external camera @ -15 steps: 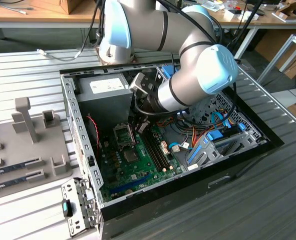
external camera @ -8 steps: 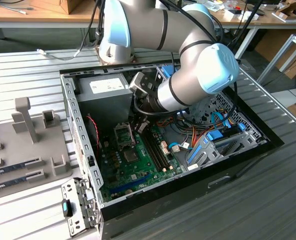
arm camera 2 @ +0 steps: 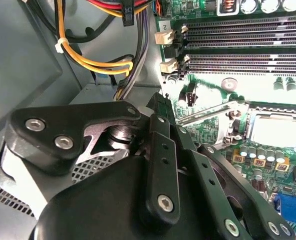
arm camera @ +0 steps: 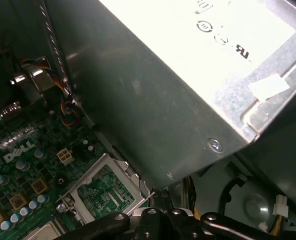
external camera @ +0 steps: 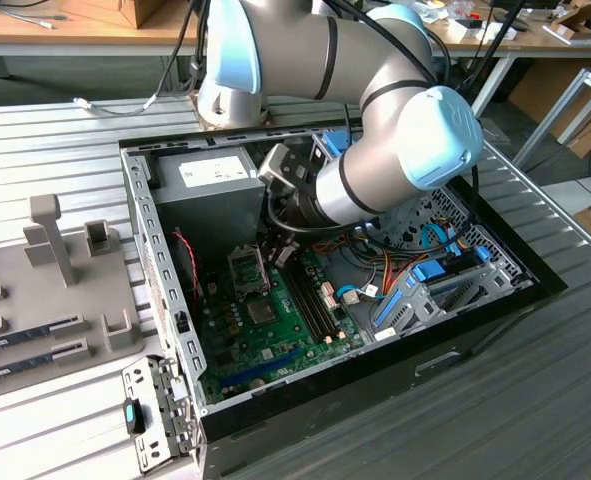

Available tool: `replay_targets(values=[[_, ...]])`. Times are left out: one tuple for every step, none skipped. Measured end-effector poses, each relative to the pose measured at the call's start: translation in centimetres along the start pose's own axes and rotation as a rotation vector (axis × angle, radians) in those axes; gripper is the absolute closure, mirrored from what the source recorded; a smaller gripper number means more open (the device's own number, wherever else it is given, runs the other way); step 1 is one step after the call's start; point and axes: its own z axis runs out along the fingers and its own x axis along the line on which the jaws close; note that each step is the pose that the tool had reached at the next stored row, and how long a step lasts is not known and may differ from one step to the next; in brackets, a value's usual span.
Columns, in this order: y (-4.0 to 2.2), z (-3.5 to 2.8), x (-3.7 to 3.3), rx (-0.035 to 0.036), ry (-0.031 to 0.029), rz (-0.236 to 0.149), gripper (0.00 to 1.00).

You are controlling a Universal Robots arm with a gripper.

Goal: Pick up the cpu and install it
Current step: 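Close the cpu cover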

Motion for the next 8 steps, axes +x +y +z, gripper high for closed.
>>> replay_targets(values=[[0.01,-0.05,0.04,-0.0002,-0.0002,0.0,0.89],[0.01,-0.09,0.06,-0.0004,-0.0005,0.0,0.89],[0.03,-0.17,0.11,-0.0007,-0.0007,0.0,0.89],[0.03,-0.22,0.14,-0.0007,-0.0008,0.0,0.89],[0.03,-0.29,0.16,-0.0008,-0.0007,-0.001,0.89],[0.03,-0.4,0.22,-0.0009,-0.0005,-0.001,0.89],[0.04,-0.47,0.26,-0.0009,-0.0003,-0.001,0.89],[0.05,-0.52,0.29,-0.0011,-0.0003,-0.002,0.89]])
